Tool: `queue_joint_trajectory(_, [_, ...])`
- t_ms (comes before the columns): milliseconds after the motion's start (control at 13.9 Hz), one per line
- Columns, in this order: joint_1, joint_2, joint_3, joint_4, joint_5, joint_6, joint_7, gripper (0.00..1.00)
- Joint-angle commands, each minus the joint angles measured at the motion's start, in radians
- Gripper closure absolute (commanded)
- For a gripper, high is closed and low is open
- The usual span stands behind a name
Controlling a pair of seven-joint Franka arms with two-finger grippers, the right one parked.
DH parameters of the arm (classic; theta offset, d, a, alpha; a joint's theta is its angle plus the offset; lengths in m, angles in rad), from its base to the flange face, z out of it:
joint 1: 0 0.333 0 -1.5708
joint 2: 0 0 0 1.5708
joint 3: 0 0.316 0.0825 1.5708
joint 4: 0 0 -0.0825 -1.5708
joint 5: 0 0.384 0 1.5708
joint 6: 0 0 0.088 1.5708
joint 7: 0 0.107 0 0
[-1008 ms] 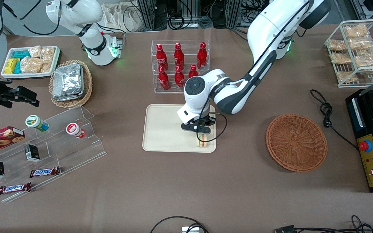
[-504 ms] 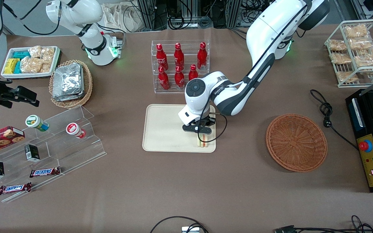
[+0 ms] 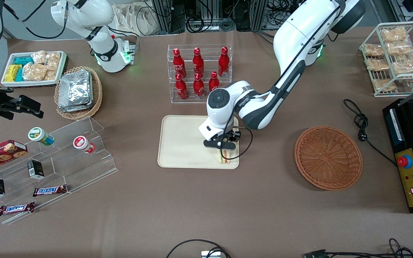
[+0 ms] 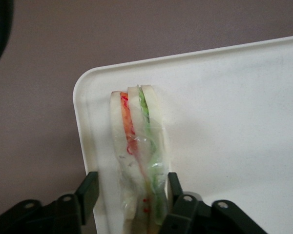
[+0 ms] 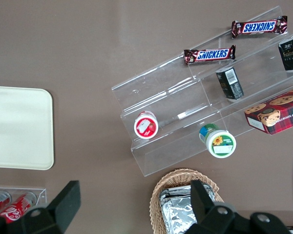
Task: Place sandwich from basket to tray
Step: 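Lower the sandwich onto the tray and open the left gripper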
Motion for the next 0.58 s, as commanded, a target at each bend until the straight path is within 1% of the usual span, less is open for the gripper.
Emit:
queue_joint_trajectory(0, [-0.014, -0.030, 0.015, -0.022, 0.008, 0.021, -0.018, 0.00])
queue_joint_trajectory(144, [-0.012, -0.063, 0.029, -0.039, 0.000, 0.024, -0.008, 0.00])
queue_joint_trajectory(216, [-0.012, -0.086, 0.047, -0.042, -0.016, 0.024, -0.004, 0.00])
queue_joint_trajectory(360, [-0.009, -0.123, 0.058, -0.044, -0.105, 0.024, 0.014, 0.00])
queue_joint_trajectory(504, [-0.008, -0.159, 0.096, -0.044, -0.182, 0.023, 0.086, 0.00])
